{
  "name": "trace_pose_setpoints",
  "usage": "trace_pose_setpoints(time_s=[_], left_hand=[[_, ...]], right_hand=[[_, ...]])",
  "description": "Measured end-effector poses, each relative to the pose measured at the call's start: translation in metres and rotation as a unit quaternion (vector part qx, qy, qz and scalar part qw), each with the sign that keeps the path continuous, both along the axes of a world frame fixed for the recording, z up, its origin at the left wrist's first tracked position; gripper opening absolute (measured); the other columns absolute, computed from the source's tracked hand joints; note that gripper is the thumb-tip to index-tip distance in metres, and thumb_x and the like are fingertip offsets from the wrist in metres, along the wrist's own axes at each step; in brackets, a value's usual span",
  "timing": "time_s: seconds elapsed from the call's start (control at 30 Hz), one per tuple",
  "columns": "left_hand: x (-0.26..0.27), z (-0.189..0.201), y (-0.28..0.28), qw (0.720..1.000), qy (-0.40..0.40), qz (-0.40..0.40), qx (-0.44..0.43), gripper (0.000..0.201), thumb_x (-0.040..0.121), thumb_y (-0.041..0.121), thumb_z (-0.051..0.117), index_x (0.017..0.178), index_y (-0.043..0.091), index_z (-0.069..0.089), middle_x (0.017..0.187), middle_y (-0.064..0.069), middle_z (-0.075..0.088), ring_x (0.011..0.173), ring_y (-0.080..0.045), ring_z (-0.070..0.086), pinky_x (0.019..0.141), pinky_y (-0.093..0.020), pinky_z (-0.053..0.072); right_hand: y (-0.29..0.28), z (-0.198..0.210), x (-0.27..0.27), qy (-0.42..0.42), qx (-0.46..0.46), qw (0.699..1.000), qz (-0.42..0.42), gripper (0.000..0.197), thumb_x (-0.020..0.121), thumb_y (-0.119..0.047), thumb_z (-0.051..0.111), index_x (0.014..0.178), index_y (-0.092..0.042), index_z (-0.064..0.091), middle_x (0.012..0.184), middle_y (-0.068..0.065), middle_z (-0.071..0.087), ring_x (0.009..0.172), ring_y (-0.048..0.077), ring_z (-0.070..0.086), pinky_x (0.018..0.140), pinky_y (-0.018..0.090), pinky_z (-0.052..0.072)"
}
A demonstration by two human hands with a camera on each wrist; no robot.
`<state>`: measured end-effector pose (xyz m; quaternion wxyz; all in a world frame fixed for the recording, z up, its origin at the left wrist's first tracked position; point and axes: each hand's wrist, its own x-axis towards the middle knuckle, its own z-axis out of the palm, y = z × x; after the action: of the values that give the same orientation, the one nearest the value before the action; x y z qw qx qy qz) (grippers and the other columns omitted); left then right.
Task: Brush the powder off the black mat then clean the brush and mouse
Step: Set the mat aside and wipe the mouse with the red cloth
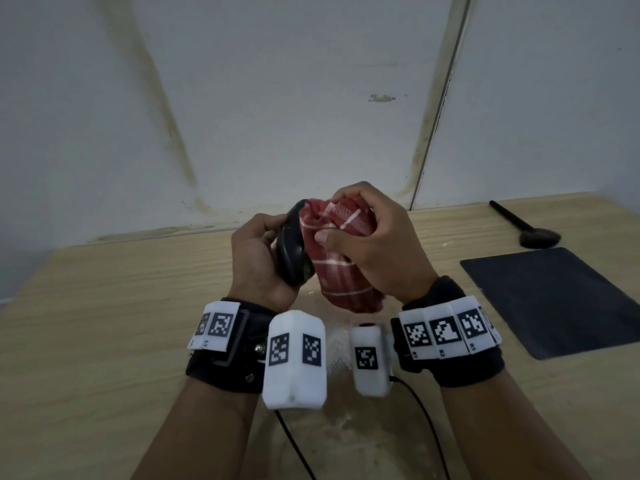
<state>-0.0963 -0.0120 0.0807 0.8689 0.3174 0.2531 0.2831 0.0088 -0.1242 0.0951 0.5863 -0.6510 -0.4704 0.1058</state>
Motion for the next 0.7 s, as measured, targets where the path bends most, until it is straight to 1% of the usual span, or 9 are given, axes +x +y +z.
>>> trace_pose_setpoints(time_s=[0.07,0.13,0.2,0.3,0.4,0.47,0.5,0.6,0.7], left_hand=[[0.001,-0.003,-0.001,1.000,0.009,-0.006,0.002,0.064,0.073,0.024,0.061,0.133,0.002,0.059,0.120,-0.015,0.061,0.105,-0.034,0.059,0.106,-0.049,0.039],[0.002,-0.004,0.001,1.000,0.022,-0.014,0.008,0.047,0.072,0.022,0.063,0.114,0.004,0.067,0.117,-0.015,0.062,0.103,-0.033,0.058,0.106,-0.046,0.038],[0.004,-0.004,0.002,0.999,0.037,-0.008,0.016,0.026,0.072,0.020,0.065,0.095,0.008,0.069,0.107,-0.012,0.061,0.096,-0.032,0.056,0.095,-0.040,0.040],[0.007,-0.004,0.002,0.999,0.020,-0.020,0.035,0.014,0.079,0.018,0.066,0.085,0.009,0.076,0.094,-0.007,0.069,0.080,-0.025,0.064,0.080,-0.032,0.049],[0.010,-0.005,-0.002,0.997,0.009,-0.044,0.062,0.028,0.089,0.016,0.060,0.068,0.014,0.079,0.078,0.000,0.072,0.065,-0.016,0.067,0.069,-0.026,0.052],[0.011,-0.004,-0.006,0.996,-0.002,-0.065,0.064,0.029,0.092,0.013,0.057,0.074,0.012,0.079,0.078,-0.001,0.074,0.066,-0.015,0.070,0.064,-0.024,0.056],[0.012,-0.003,-0.006,0.995,-0.006,-0.071,0.063,0.027,0.093,0.012,0.056,0.079,0.009,0.079,0.080,-0.003,0.075,0.069,-0.016,0.071,0.066,-0.023,0.058],[0.013,0.001,-0.009,0.995,0.003,-0.076,0.065,0.020,0.094,0.010,0.055,0.101,0.003,0.072,0.091,-0.008,0.072,0.081,-0.021,0.070,0.084,-0.030,0.056],[0.013,0.001,-0.007,0.997,0.009,-0.065,0.049,0.039,0.090,0.010,0.058,0.127,-0.001,0.061,0.109,-0.012,0.067,0.095,-0.025,0.065,0.096,-0.034,0.049]], right_hand=[[-0.001,0.002,-0.001,-0.001,-0.005,1.000,0.028,0.033,0.071,-0.023,0.083,0.099,-0.027,0.066,0.100,0.000,0.069,0.091,0.018,0.068,0.083,0.038,0.059],[-0.006,0.006,0.000,-0.009,-0.060,0.994,0.093,0.035,0.070,-0.012,0.086,0.098,-0.022,0.069,0.099,0.000,0.070,0.088,0.016,0.070,0.079,0.033,0.060],[-0.015,0.012,0.006,-0.026,-0.101,0.986,0.132,0.035,0.069,-0.005,0.086,0.096,-0.019,0.071,0.096,0.001,0.071,0.086,0.016,0.070,0.076,0.028,0.060],[-0.023,0.017,0.018,-0.022,-0.059,0.995,0.082,0.033,0.070,-0.006,0.085,0.093,-0.024,0.071,0.094,-0.003,0.072,0.082,0.010,0.069,0.075,0.023,0.058],[-0.016,0.009,0.024,0.020,0.013,0.999,-0.033,0.029,0.075,-0.015,0.083,0.100,-0.021,0.070,0.098,0.001,0.072,0.086,0.014,0.071,0.078,0.032,0.059],[-0.012,0.005,0.023,0.032,0.013,0.998,-0.060,0.030,0.076,-0.020,0.083,0.102,-0.021,0.070,0.101,0.002,0.072,0.090,0.017,0.072,0.081,0.040,0.061],[-0.011,0.005,0.023,0.026,-0.001,0.998,-0.052,0.029,0.075,-0.020,0.083,0.101,-0.021,0.070,0.100,0.002,0.072,0.090,0.018,0.071,0.082,0.041,0.061],[-0.016,0.010,0.021,0.006,-0.056,0.998,0.029,0.027,0.074,-0.010,0.084,0.096,-0.018,0.071,0.092,0.000,0.074,0.082,0.014,0.071,0.077,0.033,0.060],[-0.024,0.014,0.023,0.014,-0.066,0.995,0.078,0.024,0.073,-0.002,0.083,0.091,-0.012,0.072,0.085,0.005,0.073,0.075,0.014,0.069,0.071,0.030,0.058]])
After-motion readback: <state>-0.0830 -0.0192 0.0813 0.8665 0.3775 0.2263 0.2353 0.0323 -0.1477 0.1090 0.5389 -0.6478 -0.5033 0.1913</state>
